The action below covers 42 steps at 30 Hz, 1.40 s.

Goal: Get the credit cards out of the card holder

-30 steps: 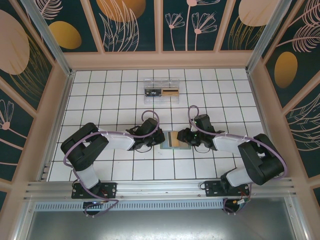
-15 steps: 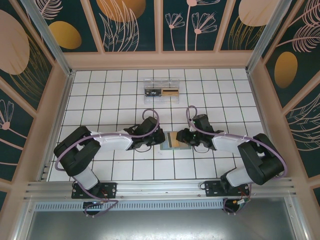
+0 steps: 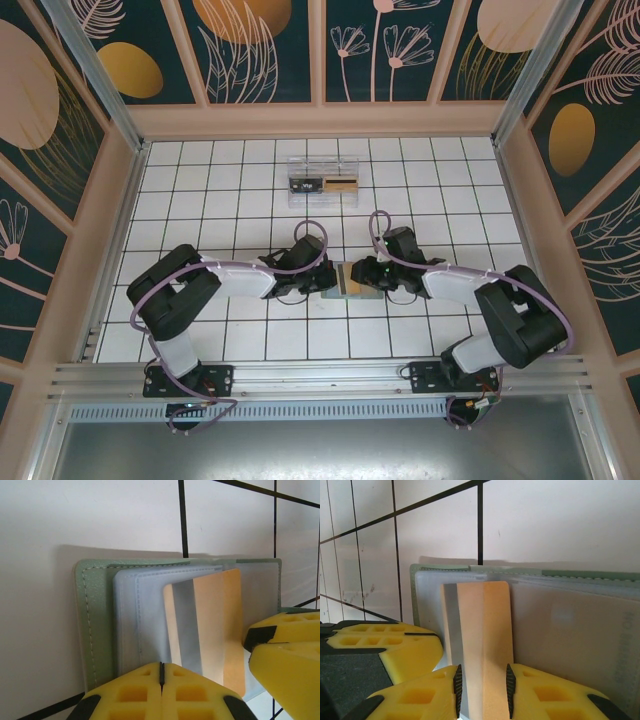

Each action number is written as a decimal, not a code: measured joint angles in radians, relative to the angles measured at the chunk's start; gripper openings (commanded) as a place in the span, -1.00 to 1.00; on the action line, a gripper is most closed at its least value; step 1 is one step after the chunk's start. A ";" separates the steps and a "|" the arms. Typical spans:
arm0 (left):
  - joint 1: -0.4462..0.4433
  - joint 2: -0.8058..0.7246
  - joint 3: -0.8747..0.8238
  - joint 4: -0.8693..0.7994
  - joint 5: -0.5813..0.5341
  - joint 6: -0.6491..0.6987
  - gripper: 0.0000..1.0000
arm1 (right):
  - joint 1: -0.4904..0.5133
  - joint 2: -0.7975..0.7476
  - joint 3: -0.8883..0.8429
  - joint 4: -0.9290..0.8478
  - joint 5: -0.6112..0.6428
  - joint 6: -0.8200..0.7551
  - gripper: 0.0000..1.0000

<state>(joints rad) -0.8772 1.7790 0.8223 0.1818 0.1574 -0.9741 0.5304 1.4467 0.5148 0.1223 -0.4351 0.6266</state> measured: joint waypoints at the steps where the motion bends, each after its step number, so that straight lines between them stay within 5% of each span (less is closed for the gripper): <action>1: 0.000 0.000 0.001 0.000 0.000 0.000 -0.98 | 0.000 0.006 0.002 -0.001 0.000 0.000 -0.36; 27: -0.002 0.003 0.001 0.001 -0.002 0.000 -1.00 | 0.000 0.006 0.006 -0.019 0.025 -0.026 -0.38; 39: -0.002 0.004 0.001 0.001 -0.001 0.000 -1.00 | -0.024 0.027 -0.006 0.015 -0.050 -0.018 -0.60; 42: -0.002 0.004 0.001 0.001 -0.001 0.000 -1.00 | -0.028 0.029 -0.011 0.023 -0.064 -0.016 -0.79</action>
<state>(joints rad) -0.8795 1.7832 0.8234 0.1829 0.1562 -0.9741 0.5026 1.4757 0.5037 0.1448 -0.4988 0.6106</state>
